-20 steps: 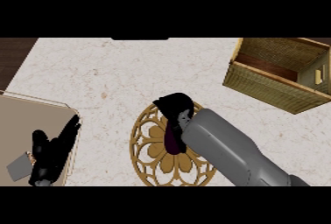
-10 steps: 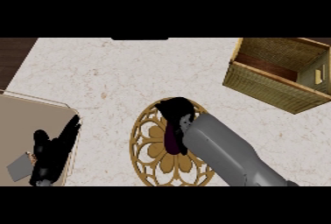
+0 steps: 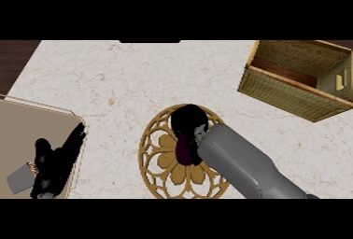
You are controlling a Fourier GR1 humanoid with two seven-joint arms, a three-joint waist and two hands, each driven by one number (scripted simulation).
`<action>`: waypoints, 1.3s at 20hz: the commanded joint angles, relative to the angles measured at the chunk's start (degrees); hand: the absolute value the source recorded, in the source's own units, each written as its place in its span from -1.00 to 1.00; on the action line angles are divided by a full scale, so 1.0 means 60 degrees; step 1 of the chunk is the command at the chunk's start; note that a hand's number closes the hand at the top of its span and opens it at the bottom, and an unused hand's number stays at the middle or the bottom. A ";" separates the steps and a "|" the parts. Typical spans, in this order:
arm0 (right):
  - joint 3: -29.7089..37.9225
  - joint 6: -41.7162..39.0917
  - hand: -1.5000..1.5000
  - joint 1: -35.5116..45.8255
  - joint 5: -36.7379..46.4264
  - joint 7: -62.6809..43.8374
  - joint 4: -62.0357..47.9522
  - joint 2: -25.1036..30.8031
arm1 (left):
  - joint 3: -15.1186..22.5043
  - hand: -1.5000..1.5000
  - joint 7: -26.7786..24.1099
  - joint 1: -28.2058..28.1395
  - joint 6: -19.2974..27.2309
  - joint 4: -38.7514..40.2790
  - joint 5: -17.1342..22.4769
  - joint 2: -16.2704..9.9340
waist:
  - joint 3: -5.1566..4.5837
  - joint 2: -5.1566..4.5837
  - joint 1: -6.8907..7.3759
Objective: Pick the eggplant from the placemat and place it in the basket
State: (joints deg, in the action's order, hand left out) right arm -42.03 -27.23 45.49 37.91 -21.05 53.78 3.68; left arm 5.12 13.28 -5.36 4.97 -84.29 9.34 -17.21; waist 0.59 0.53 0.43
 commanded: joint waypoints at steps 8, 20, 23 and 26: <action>0.2458 0.1781 1.00 0.0980 0.0398 -0.4243 -0.1092 -0.0599 | 0.0156 0.00 0.0338 -0.0524 -0.0094 0.0231 -0.0076 0.0137 | -0.0111 -0.0075 0.0031; 0.3100 0.6396 1.00 0.2722 0.0806 -0.7252 -0.0725 -0.0611 | 0.0359 0.00 0.0367 -0.0377 -0.0068 0.0398 -0.0314 0.0359 | -0.0088 -0.0114 0.0221; 0.3997 0.8280 1.00 0.3481 0.0850 -0.7323 0.0417 -0.0611 | 0.0337 0.00 0.0372 -0.0145 -0.0046 0.0493 -0.0358 0.0362 | -0.0078 -0.0067 0.0139; 0.4168 0.8990 1.00 0.4024 0.2008 -0.7485 0.0582 -0.0556 | 0.0097 0.00 0.0331 -0.0336 -0.0163 0.0638 -0.0189 0.0237 | -0.0105 -0.0045 -0.0035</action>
State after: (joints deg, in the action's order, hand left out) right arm -19.09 16.06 66.15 45.01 -59.63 54.53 0.59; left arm 5.57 13.16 -5.19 4.57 -84.13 7.69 -15.89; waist 0.61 0.49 1.11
